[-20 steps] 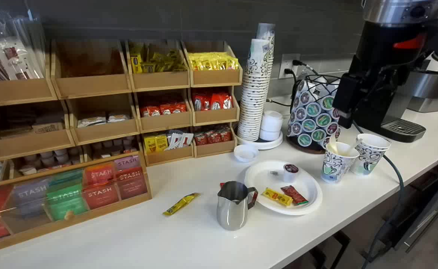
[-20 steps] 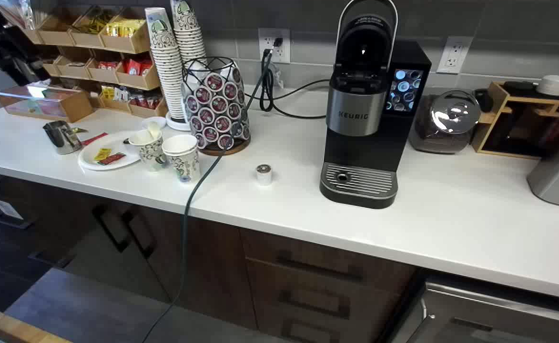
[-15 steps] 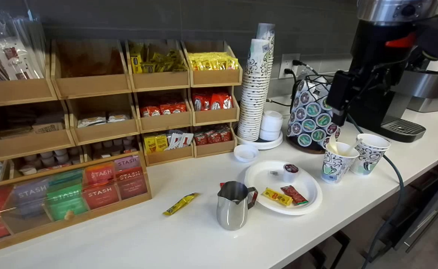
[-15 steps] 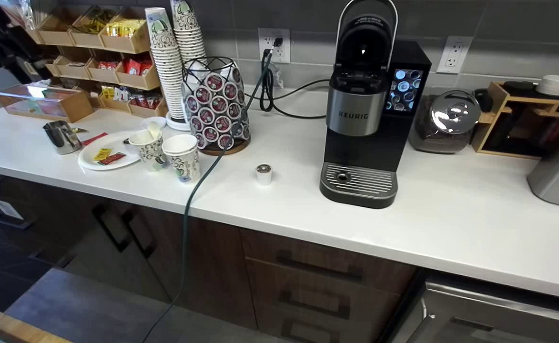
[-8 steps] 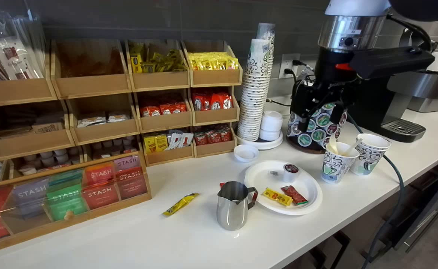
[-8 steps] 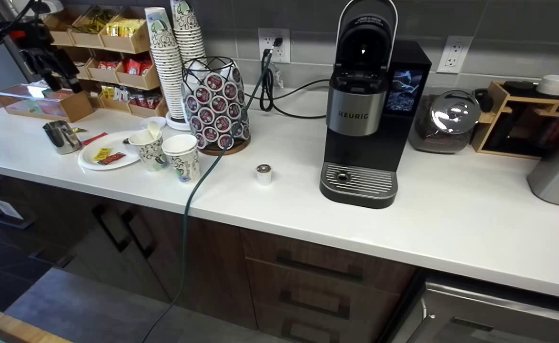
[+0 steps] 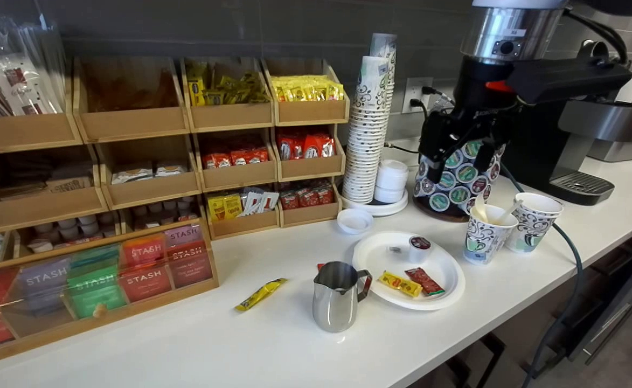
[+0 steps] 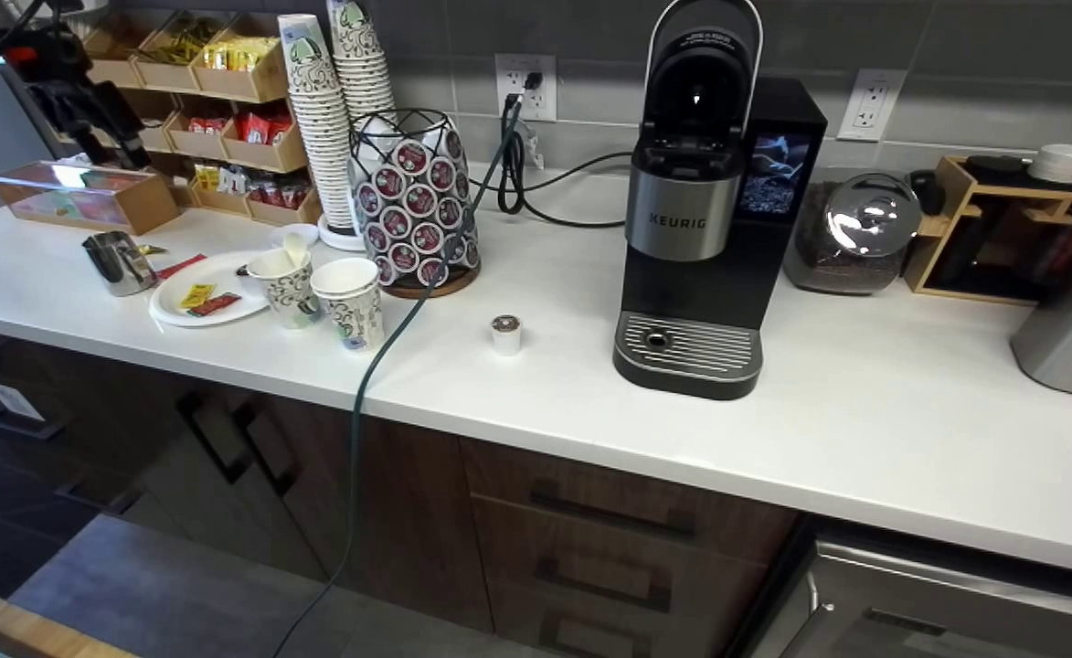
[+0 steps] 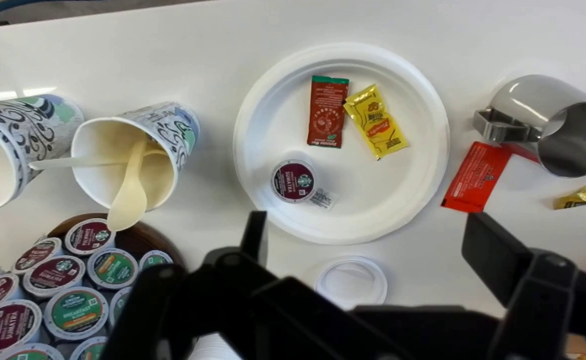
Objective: Put the paper lids on the far right coffee cup
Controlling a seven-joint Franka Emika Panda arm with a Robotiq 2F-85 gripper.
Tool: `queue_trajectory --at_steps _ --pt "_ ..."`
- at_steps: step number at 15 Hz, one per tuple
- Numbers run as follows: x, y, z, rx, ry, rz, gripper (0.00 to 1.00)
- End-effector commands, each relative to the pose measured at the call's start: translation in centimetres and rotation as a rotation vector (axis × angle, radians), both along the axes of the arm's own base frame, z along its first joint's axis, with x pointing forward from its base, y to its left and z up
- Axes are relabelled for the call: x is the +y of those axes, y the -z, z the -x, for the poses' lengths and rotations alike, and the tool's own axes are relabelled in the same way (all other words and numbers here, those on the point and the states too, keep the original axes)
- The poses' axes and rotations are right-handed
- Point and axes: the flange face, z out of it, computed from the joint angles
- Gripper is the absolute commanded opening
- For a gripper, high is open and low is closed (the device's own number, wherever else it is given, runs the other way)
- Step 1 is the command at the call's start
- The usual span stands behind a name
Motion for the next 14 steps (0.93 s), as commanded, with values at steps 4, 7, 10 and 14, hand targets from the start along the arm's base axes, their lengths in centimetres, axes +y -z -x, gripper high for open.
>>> queue_trajectory --at_steps 4,7,10,14 --pt "1.9 11.5 -4.1 -0.177 0.162 -0.131 1.0" --pt "0.6 16.1 -7.3 -0.299 0.204 -0.089 1.0" --pt "0.8 19.5 -10.0 -0.332 0.301 -0.009 1.0" --pt "0.5 19.5 -9.6 -0.321 0.283 -0.038 1.0"
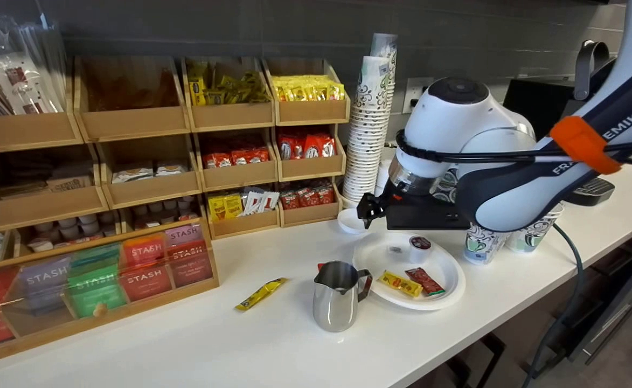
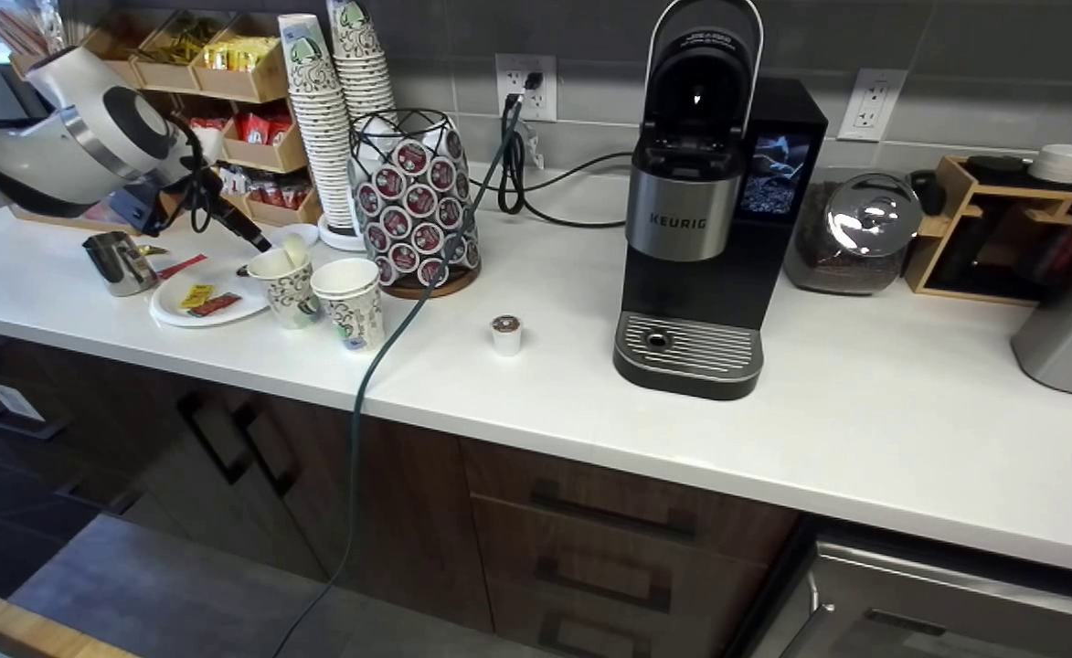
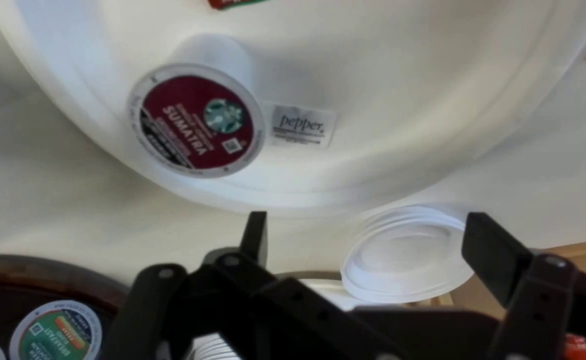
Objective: Put the paper lids on the far right coffee cup
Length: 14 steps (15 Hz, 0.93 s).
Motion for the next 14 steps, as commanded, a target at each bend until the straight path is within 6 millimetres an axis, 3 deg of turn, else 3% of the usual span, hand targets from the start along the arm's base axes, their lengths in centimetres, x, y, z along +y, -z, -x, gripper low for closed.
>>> queue_trajectory --at_steps 1,10,12,14 --pt "0.2 0.1 -0.1 -0.002 0.0 0.001 1.0" --pt "-1.4 2.3 -4.5 -0.059 0.081 -0.081 1.0" --pt "-1.6 2.9 -5.2 -0.057 0.092 -0.077 0.94" --pt "-1.7 3.3 -5.9 -0.063 0.111 -0.086 0.78"
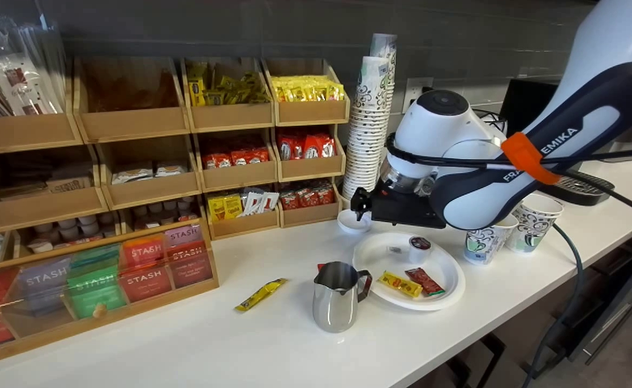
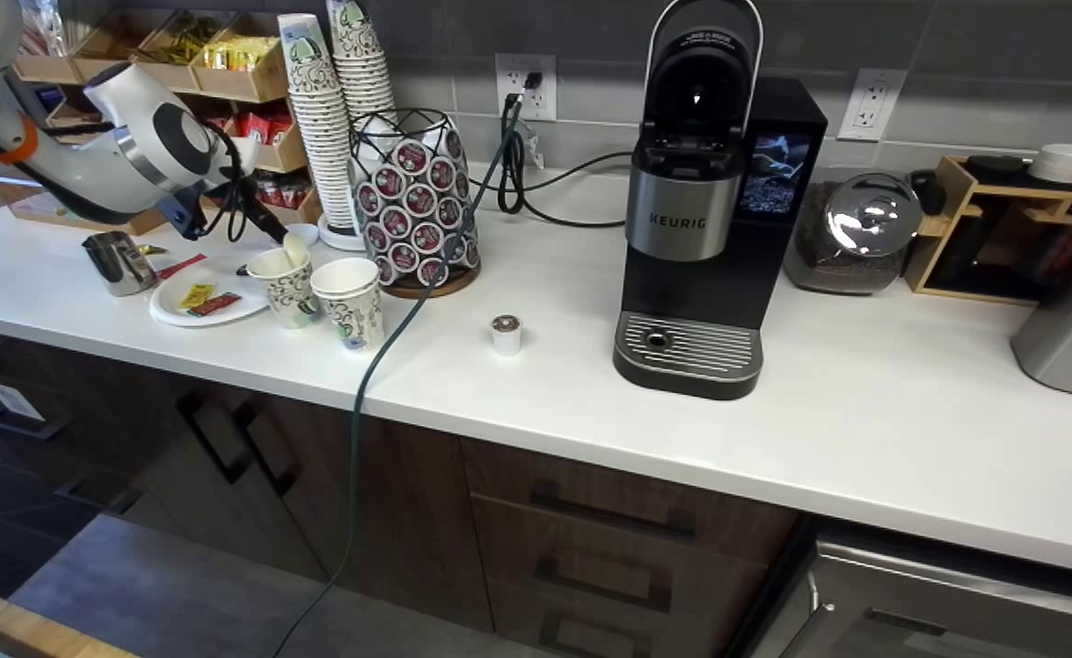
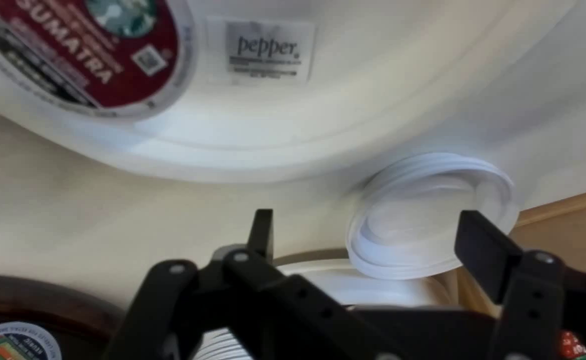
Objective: Put the paper lids on the far right coffee cup
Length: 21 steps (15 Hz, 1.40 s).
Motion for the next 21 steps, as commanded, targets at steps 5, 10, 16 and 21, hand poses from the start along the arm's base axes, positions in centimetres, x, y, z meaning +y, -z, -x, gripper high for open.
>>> queue_trajectory --at_steps 5,10,16,21 --pt "-0.1 2.1 -2.8 -0.017 0.092 -0.041 0.3" --pt "0.1 1.4 -2.9 -0.008 0.091 -0.056 0.0" --pt "-0.2 -6.9 0.6 -0.019 -0.038 -0.141 0.01" --pt "1.4 -13.5 5.2 0.034 -0.2 -0.301 0.01"
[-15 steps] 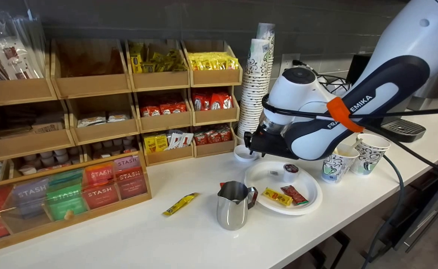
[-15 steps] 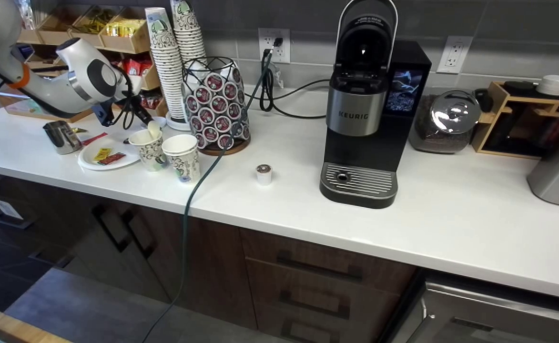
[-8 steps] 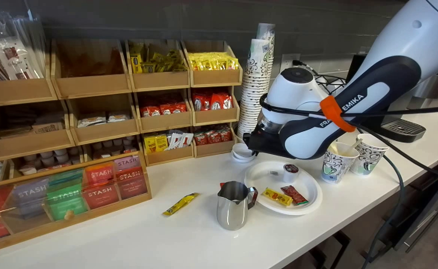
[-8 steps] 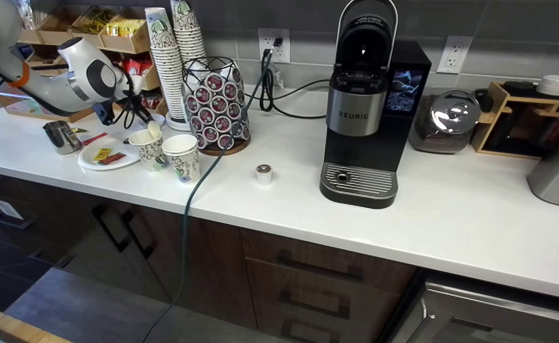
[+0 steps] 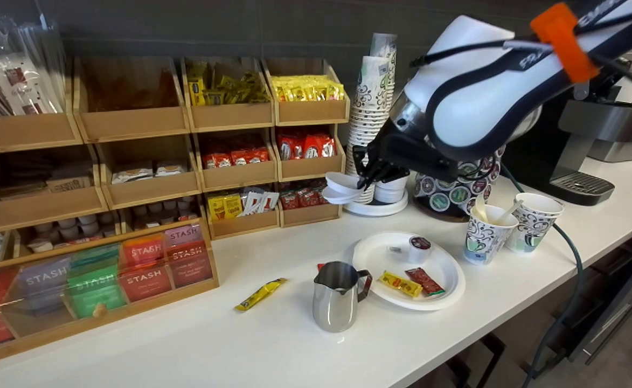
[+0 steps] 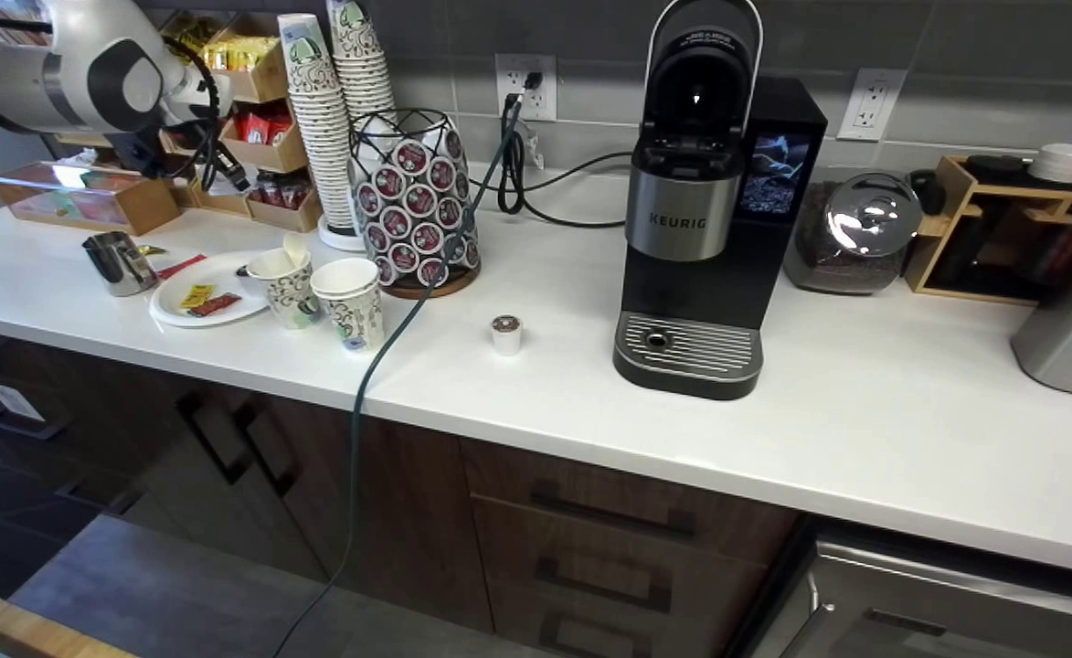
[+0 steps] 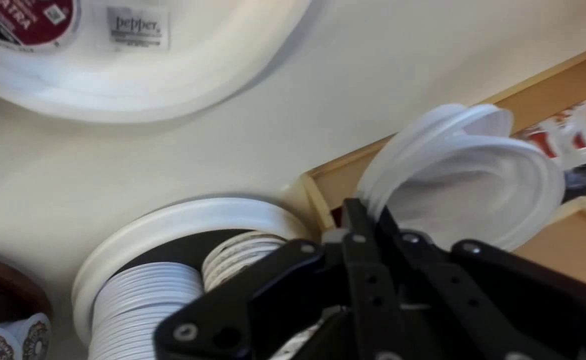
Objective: Put the paper lids on the far right coffee cup
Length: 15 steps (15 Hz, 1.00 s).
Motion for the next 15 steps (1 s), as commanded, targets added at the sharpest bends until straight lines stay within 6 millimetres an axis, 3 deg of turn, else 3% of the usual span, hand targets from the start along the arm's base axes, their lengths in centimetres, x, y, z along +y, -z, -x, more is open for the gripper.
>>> queue_trajectory --at_steps 1,4,9,15 --pt "-0.3 -3.3 4.6 0.089 -0.103 -0.096 0.01" --pt "-3.9 -4.9 7.3 0.147 -0.101 -0.179 0.01" --pt "-15.4 -7.3 11.3 0.112 0.194 -0.174 0.01" --pt "-22.1 -7.0 14.9 0.127 0.341 -0.103 0.01"
